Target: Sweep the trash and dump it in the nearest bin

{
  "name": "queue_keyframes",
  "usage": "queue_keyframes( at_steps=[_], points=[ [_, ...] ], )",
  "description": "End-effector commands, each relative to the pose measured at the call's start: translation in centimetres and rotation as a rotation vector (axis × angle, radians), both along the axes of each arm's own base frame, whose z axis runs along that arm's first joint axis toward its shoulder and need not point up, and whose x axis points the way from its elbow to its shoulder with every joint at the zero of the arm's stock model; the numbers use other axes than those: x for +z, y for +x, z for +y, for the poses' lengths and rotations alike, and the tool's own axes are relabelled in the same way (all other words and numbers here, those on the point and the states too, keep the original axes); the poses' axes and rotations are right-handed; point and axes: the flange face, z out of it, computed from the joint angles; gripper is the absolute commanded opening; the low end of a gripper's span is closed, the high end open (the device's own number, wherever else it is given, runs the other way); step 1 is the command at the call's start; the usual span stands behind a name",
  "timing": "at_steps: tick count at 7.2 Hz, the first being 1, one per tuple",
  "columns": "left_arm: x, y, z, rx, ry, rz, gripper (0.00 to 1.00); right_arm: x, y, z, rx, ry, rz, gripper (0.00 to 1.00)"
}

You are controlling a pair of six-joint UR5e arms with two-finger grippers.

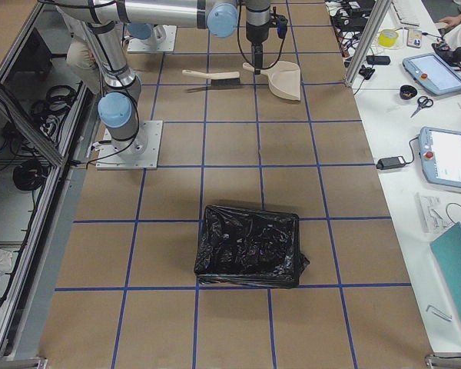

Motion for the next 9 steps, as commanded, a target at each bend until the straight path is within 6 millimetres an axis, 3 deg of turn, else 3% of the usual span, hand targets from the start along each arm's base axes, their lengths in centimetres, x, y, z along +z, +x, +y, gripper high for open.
queue_keyframes(
  at_steps=[1,3,9],
  points=[
    [0.7,-0.3,-0.8,0.006,-0.024,0.001,1.00,-0.1,0.0,0.0,0.000,0.003,0.002,1.00],
    [0.8,-0.7,0.8,-0.011,-0.033,-0.004,1.00,0.1,0.0,0.1,0.000,0.000,0.002,1.00],
    [1.0,-0.6,0.5,-0.006,-0.065,-0.006,1.00,0.0,-0.1,0.1,-0.002,0.001,0.003,1.00]
  ],
)
